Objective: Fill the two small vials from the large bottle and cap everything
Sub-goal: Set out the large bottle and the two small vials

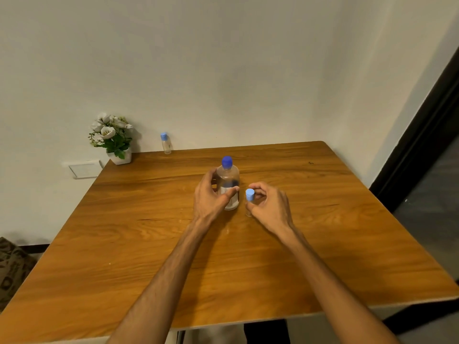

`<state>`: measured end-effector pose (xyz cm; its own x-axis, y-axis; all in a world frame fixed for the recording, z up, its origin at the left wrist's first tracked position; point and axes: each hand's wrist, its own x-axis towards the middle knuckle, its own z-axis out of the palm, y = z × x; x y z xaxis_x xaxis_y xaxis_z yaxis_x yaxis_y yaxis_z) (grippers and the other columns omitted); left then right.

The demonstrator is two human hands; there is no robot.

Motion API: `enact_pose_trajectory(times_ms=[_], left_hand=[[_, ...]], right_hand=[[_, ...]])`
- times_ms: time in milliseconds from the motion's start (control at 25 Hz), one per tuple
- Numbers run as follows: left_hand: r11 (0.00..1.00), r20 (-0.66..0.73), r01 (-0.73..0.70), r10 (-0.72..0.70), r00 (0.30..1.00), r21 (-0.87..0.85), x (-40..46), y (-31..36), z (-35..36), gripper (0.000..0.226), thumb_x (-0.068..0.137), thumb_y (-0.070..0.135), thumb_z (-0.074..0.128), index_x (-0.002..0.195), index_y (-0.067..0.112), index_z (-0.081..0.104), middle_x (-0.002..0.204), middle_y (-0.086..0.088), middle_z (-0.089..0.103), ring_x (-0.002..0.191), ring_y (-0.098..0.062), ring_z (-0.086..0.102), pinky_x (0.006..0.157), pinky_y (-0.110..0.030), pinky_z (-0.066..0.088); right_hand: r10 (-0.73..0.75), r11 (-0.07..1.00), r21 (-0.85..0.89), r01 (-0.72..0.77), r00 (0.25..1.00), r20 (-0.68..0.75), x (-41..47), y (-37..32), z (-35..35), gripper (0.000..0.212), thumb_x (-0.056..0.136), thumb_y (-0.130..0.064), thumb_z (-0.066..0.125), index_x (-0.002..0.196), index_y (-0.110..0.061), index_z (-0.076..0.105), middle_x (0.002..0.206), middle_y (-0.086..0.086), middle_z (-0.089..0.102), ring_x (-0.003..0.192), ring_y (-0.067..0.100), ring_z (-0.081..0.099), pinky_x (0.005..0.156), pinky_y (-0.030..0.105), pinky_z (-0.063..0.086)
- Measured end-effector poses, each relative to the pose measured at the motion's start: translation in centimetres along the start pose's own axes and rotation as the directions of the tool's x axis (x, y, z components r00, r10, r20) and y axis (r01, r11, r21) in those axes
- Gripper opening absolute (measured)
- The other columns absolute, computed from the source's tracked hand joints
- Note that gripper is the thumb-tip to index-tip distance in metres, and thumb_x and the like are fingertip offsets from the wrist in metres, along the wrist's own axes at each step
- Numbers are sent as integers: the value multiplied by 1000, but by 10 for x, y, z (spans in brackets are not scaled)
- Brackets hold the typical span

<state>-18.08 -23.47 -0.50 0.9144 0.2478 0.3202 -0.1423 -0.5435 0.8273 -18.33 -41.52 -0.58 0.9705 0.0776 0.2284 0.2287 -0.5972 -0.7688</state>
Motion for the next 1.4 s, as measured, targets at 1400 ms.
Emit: enact_pose_trajectory(times_ms=[1400], left_hand=[[987, 81, 157, -154, 985, -35, -1, -62, -70, 23, 99, 16, 67, 122, 17, 73, 113, 0, 74, 103, -15, 71, 92, -41, 64]], right_hand=[[-260, 965, -116, 234, 836, -484, -83, -21, 26, 16, 83, -8, 81, 98, -14, 76, 85, -1, 76, 70, 11, 65, 59, 29, 58]])
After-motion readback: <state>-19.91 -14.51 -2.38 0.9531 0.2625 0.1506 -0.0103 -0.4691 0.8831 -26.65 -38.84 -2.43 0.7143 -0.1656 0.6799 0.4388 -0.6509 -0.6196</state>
